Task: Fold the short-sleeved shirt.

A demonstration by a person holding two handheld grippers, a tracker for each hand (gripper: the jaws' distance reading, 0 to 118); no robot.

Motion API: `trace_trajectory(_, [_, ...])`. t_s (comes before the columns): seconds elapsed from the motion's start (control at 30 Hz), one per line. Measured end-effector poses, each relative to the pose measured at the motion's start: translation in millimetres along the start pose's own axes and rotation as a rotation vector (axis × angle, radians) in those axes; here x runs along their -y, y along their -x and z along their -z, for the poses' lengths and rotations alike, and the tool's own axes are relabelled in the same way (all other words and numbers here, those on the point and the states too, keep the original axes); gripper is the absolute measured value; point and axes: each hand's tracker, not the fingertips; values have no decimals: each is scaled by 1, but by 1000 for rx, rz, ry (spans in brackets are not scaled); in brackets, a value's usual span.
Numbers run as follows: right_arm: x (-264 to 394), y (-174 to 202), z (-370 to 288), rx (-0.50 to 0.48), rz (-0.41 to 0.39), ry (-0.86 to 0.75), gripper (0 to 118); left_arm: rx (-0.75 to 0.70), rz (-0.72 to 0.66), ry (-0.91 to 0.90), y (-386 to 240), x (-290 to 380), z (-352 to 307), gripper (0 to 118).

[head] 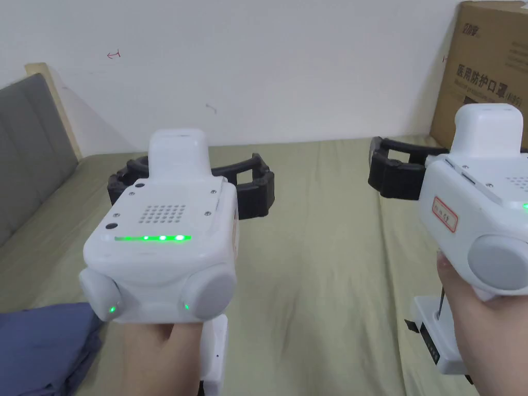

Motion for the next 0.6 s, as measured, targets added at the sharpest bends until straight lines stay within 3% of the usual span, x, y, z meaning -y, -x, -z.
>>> trace_trajectory(0.6, [9, 10, -2, -10, -22, 25, 118, 10, -15, 8, 4, 5, -3, 118])
